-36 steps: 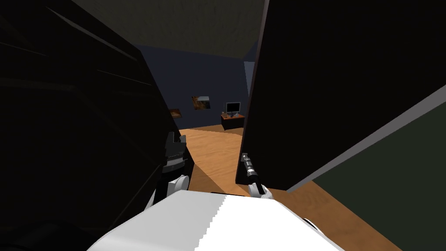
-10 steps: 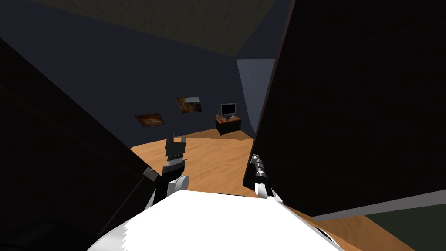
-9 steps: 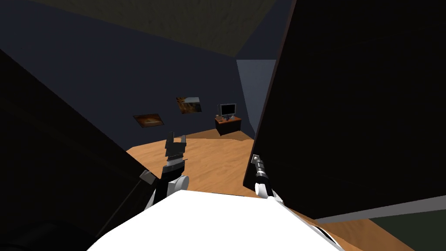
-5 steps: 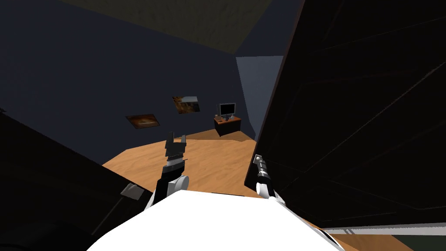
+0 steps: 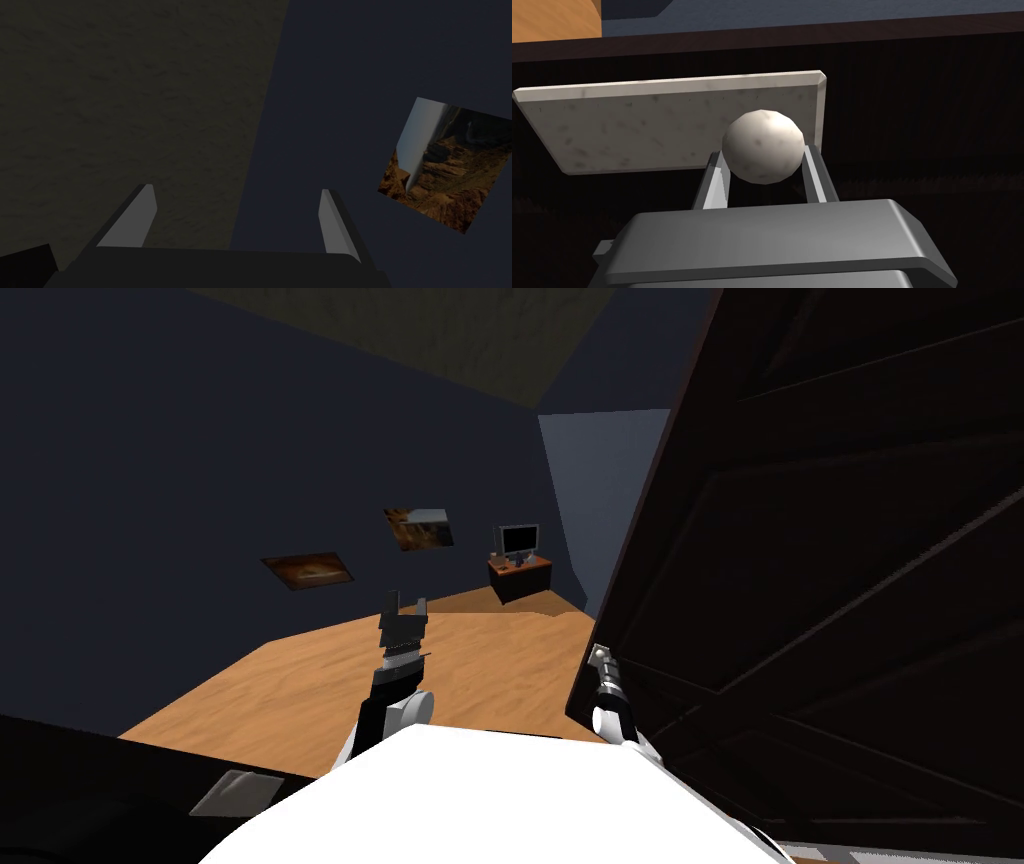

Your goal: Push the door open

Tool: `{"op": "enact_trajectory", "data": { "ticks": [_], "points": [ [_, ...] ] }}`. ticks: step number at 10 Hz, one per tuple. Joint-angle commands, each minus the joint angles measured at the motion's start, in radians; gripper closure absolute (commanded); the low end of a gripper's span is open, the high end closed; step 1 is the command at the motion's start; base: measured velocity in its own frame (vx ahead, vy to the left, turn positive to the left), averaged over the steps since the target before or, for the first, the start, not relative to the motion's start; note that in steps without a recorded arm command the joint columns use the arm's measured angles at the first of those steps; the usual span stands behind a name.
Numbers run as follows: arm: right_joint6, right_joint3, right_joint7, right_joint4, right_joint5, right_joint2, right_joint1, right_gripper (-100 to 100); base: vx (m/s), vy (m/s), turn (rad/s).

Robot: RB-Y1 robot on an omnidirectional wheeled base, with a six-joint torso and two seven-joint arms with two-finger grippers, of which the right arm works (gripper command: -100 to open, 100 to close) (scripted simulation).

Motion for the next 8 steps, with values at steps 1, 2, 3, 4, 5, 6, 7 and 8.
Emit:
{"op": "enact_trajectory", "data": {
  "ticks": [1, 2, 3, 4, 5, 6, 7, 8],
  "points": [
    [-0.012, -0.008, 0.000, 0.015, -0.006, -0.005, -0.010, 100, 0.165, 0.048, -0.042],
    [-0.005, -0.007, 0.002, 0.006, -0.005, -0.004, -0.002, 100, 0.071, 0.015, -0.038],
    [-0.010, -0.026, 0.008, 0.008, -0.017, -0.010, -0.001, 100, 0.142, -0.015, -0.047],
    [-0.011, -0.033, 0.011, 0.009, -0.022, -0.012, 0.000, 100, 0.217, 0.003, -0.042],
    [-0.011, -0.033, 0.011, 0.009, -0.022, -0.012, 0.000, 100, 0.144, 0.017, -0.028],
    [-0.013, -0.051, 0.019, 0.011, -0.035, -0.015, 0.001, 100, 0.164, 0.010, -0.040],
    [-0.014, -0.056, 0.021, 0.011, -0.039, -0.016, 0.002, 100, 0.193, 0.016, -0.039],
    [-0.015, -0.067, 0.025, 0.012, -0.046, -0.018, 0.003, 100, 0.214, 0.008, -0.048]
  ]
}}
